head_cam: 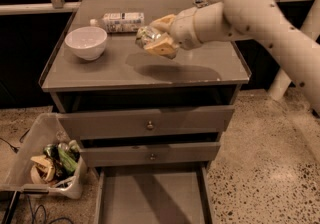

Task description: Pick 7up can from bottom drawer and place on counter

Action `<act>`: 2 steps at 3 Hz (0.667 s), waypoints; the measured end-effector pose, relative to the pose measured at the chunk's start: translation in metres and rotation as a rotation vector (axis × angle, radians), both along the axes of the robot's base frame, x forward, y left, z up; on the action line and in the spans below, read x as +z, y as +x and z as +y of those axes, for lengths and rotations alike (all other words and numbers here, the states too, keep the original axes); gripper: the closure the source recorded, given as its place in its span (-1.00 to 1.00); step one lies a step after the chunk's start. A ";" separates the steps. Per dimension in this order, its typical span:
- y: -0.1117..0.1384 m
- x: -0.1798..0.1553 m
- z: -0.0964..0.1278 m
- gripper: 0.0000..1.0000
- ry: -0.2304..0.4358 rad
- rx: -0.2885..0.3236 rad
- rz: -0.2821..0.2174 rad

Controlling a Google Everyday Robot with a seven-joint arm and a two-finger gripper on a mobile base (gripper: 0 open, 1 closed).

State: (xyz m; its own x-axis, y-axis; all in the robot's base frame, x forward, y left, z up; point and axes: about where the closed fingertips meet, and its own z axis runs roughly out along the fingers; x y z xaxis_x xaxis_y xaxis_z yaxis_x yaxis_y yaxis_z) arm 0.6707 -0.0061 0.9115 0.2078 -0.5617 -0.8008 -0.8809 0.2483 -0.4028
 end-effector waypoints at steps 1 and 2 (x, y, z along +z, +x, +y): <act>0.010 -0.021 0.015 1.00 -0.053 -0.064 0.059; 0.017 -0.035 0.019 1.00 -0.074 -0.109 0.095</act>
Offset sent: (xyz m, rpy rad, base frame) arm 0.0253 0.0183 -0.0489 -0.0982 0.1355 -0.1734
